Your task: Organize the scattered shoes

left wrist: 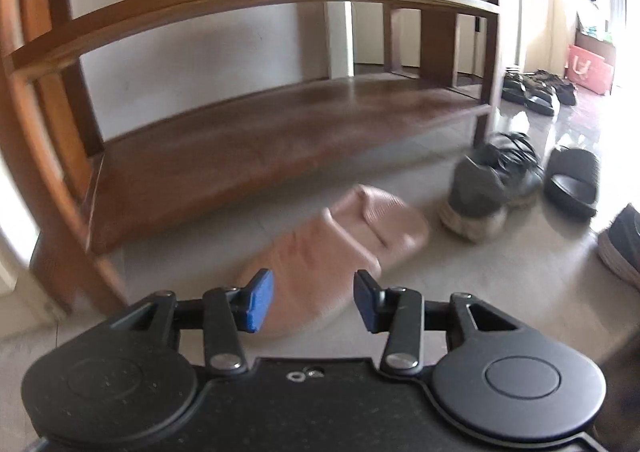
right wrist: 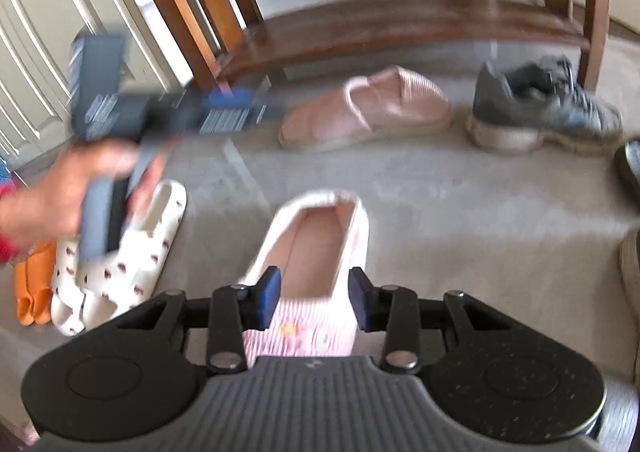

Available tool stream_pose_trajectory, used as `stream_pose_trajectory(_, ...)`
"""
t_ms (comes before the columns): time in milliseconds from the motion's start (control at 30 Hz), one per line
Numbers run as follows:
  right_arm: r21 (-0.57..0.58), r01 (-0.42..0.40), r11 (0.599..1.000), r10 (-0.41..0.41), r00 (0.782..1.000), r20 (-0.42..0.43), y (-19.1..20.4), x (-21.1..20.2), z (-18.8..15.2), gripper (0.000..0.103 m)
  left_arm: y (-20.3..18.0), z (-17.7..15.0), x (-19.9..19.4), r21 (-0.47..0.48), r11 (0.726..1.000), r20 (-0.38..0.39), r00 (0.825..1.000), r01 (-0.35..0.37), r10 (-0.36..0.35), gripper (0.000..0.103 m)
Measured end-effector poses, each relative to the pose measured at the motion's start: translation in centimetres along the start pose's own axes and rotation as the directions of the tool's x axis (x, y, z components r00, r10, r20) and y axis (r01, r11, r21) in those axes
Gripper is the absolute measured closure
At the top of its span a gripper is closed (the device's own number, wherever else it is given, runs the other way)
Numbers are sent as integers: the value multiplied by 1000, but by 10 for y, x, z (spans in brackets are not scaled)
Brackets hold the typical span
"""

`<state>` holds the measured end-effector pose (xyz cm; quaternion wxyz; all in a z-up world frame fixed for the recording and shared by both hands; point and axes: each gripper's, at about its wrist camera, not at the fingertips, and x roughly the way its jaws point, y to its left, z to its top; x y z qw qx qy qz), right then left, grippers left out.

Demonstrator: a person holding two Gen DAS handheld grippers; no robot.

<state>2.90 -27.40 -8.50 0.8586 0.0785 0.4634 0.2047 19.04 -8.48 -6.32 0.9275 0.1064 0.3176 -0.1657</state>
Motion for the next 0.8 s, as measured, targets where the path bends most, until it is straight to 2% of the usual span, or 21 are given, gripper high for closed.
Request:
stream_pose_trajectory(167, 37, 55, 998, -52, 995, -83, -4, -15, -16, 61, -12, 9, 45, 9, 1000, -57, 998, -12, 13, 60)
stream_pose_trajectory(300, 79, 116, 990, -100, 979, -176, -13, -23, -11, 61, -21, 17, 81, 17, 1000, -103, 994, -22, 23, 60)
stream_pose_trajectory(400, 40, 147, 988, -138, 975, -177, -13, -22, 7, 61, -22, 15, 103, 15, 998, -143, 988, -56, 58, 72)
stream_pose_trajectory(433, 22, 158, 987, -152, 975, -165, -13, -20, 16, 61, -22, 13, 104, 23, 997, -142, 987, -67, 70, 76)
stream_pose_trajectory(467, 7, 166, 986, -163, 975, -149, -11, -17, 23, 61, -22, 10, 105, 31, 996, -140, 987, -78, 82, 85)
stream_pose_trajectory(533, -19, 182, 983, -183, 976, -116, -5, -11, 37, 61, -19, 5, 101, 43, 994, -135, 985, -104, 109, 91)
stream_pose_trajectory(633, -56, 208, 977, -211, 975, -66, 3, -1, 57, 61, 1, -4, 91, -63, 992, -183, 979, -108, 95, 93)
stream_pose_trajectory(700, -63, 214, 975, -218, 974, -62, 6, 3, 63, 61, 15, -9, 82, -134, 985, -210, 975, -108, 78, 93)
stream_pose_trajectory(800, -83, 216, 973, -221, 973, -62, 15, 7, 67, 61, 36, -25, 58, -239, 964, -259, 965, -115, 51, 93)
